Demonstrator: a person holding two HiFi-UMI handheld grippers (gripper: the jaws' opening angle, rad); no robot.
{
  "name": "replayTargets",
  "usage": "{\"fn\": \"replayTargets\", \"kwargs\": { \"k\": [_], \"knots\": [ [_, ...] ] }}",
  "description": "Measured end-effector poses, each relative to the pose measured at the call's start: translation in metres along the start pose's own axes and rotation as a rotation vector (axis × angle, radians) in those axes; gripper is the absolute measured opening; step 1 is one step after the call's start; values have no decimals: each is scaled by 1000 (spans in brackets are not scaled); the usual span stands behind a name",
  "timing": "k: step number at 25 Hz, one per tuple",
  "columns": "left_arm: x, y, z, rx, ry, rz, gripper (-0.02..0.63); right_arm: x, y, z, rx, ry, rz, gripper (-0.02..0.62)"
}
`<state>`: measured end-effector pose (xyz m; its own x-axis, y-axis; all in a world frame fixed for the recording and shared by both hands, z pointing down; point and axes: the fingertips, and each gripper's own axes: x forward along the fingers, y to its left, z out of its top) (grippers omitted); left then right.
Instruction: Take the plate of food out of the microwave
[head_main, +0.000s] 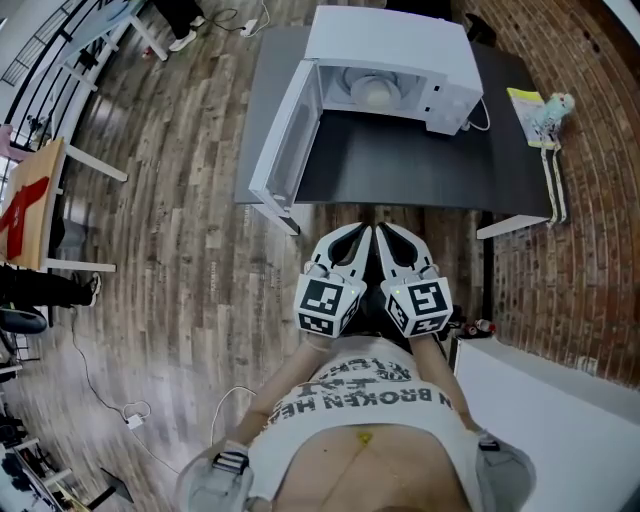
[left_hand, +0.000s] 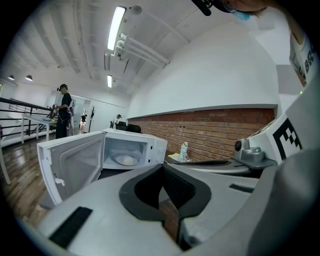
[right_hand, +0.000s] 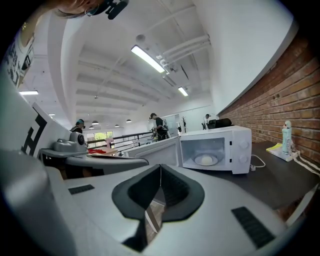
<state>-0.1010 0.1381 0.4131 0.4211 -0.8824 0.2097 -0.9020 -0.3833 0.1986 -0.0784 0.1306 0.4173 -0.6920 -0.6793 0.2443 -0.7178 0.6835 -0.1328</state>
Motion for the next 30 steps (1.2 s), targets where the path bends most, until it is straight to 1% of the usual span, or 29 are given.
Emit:
{"fn": "replayTargets", "kwargs": {
  "k": [6,12,18,22,26,30],
  "knots": [
    [32,26,9,1,8,32,6,37,-22,10,-5,8,26,9],
    [77,51,29,2,1,72,6,78,-60,32,-1,2,54,9],
    [126,60,47,25,-10,105,6,108,-102,51,6,-11,93,9],
    [155,61,56,11,-8,115,6,120,-125,59,-12,-13,119,9],
    [176,68,66,12,-20,147,6,134,-144,66,-19,-12,147,9],
    [194,74,67,2,-17,174,6,144,-163,68,-19,-7,160,9]
  ]
}}
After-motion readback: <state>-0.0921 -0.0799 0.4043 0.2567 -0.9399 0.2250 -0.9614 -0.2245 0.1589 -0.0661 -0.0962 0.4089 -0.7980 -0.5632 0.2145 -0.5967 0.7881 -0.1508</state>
